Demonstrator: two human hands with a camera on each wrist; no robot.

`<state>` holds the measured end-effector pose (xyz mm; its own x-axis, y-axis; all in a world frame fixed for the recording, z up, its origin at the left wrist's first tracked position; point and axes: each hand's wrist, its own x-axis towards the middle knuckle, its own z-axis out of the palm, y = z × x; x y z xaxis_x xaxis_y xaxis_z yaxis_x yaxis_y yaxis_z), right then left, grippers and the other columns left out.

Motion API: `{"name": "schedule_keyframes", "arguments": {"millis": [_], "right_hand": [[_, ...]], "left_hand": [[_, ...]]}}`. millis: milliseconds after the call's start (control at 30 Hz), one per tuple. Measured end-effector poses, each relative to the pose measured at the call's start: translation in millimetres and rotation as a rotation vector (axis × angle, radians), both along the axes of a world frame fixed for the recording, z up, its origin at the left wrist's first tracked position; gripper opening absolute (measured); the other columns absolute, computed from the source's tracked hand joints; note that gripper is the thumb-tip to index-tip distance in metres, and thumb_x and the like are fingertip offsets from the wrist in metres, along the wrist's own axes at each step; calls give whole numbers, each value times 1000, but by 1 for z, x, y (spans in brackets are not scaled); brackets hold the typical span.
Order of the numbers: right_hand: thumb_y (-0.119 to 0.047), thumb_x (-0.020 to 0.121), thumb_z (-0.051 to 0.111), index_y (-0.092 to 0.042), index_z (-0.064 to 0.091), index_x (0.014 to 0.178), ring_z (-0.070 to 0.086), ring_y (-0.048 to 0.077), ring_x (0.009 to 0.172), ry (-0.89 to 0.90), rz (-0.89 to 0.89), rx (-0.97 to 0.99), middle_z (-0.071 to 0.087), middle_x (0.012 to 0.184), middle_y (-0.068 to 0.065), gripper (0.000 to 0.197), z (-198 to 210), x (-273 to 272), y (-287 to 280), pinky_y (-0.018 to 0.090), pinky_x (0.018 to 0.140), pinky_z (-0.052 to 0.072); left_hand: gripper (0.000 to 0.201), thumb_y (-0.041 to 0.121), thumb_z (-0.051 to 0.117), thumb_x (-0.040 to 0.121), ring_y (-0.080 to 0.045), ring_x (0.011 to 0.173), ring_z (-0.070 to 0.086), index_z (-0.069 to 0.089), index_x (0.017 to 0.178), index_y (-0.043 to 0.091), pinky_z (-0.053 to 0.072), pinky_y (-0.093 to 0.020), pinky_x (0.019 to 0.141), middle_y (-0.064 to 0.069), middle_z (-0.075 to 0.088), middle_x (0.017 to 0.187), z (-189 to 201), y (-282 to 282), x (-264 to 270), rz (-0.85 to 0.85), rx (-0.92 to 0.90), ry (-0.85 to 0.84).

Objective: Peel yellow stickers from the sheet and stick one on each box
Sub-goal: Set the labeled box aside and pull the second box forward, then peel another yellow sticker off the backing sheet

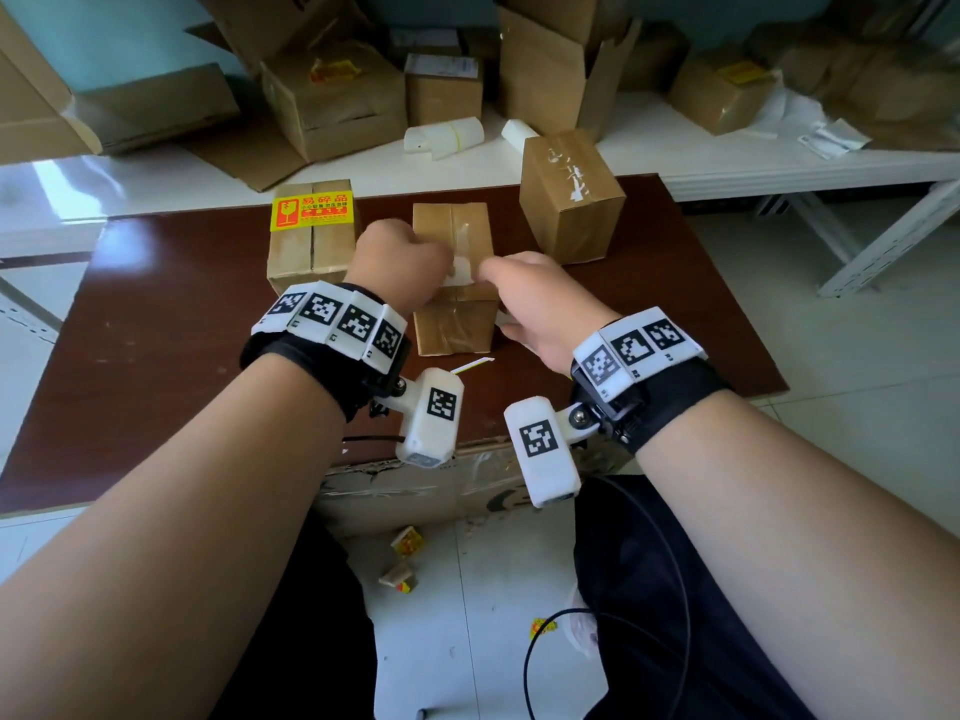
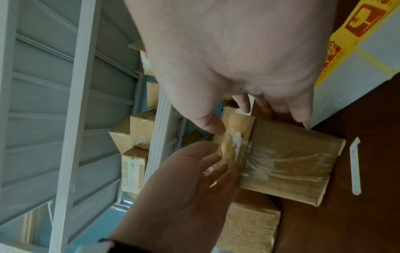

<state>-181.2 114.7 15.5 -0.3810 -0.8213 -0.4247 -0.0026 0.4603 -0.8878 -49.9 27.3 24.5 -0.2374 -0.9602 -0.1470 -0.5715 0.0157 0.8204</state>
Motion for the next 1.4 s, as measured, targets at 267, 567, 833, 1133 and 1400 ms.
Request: {"name": "schedule_keyframes", "arguments": {"millis": [267,567,833,1133,1400], "right_hand": [[-35,103,69,-14,68,123,60,24,94,70,-148,42,62,98,3,29,-2,-47,2,43,97,51],[-37,103,68,-18,73,101,57,16,89,50,-317,99,68,104,5,20,-11,-105,11,39,93,40],[-44,103,68,-17,60,154,48,31,149,31,-290,261,57,159,8,58,-25,-118,16,46,105,40],[-39,109,63,-22,63,136,51,19,84,45,-202,279,66,103,0,32,-29,-118,17,45,90,47],[-35,108,64,-16,67,136,58,16,90,89,-210,228,68,125,2,34,-29,-120,20,39,71,48]], "left_hand": [[33,15,61,101,3,109,68,72,132,13,56,-19,100,5,74,124,20,25,-27,19,-238,490],[29,16,52,100,-29,122,70,76,117,12,54,-43,110,-14,77,124,-7,58,-83,-202,94,691],[25,27,52,107,-19,79,42,59,90,10,35,-33,75,-10,45,85,-45,59,-102,-339,207,347],[41,16,52,105,-31,120,54,58,143,1,44,-37,92,-13,55,126,-47,53,-103,-350,282,61],[22,28,58,81,-27,92,53,61,91,9,58,-49,90,-11,53,99,-43,52,-101,-325,327,42]]}}
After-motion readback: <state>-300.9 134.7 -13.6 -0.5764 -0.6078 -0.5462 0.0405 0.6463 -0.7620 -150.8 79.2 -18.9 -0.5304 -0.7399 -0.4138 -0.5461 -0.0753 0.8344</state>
